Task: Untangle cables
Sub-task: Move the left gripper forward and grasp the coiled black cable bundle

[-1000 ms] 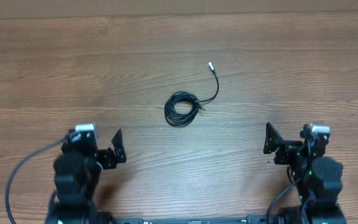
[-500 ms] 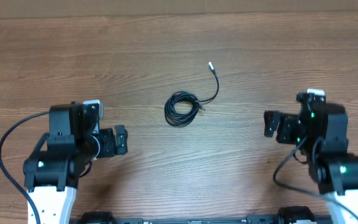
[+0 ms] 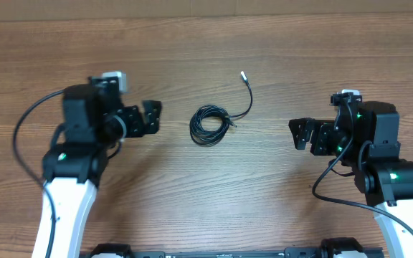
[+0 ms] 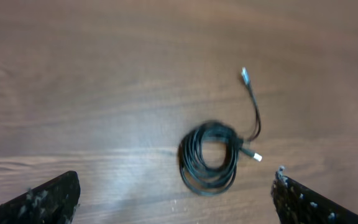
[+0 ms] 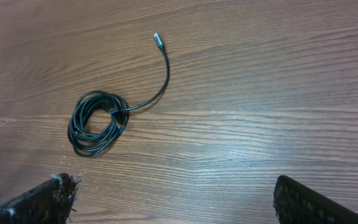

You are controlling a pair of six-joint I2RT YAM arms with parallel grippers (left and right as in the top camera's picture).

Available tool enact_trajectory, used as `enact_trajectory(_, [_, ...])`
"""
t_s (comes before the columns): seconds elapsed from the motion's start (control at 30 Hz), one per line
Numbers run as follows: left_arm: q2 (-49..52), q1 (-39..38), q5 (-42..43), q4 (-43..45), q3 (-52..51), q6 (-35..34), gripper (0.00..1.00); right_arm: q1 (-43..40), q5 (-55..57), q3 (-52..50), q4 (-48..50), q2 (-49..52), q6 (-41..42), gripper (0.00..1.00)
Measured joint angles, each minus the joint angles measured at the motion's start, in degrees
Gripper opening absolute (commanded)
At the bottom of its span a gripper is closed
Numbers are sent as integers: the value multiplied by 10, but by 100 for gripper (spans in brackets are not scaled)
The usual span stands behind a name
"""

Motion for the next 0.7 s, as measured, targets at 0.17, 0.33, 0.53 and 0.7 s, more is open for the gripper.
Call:
enact_trajectory(0.17, [89, -64, -31, -2, 10, -2, 98, 0, -4, 0, 0, 0, 0, 100])
enact_trajectory(0.33, [173, -131, -73, -9, 58, -9, 90, 0, -5, 0, 0, 0, 0, 100])
enact_trajectory(0.53, [267, -186, -120, 9, 89, -52, 87, 0, -6, 0, 0, 0, 0, 100])
enact_trajectory(0.7, [332, -215, -156, 45, 89, -67, 81, 0, -6, 0, 0, 0, 0, 100])
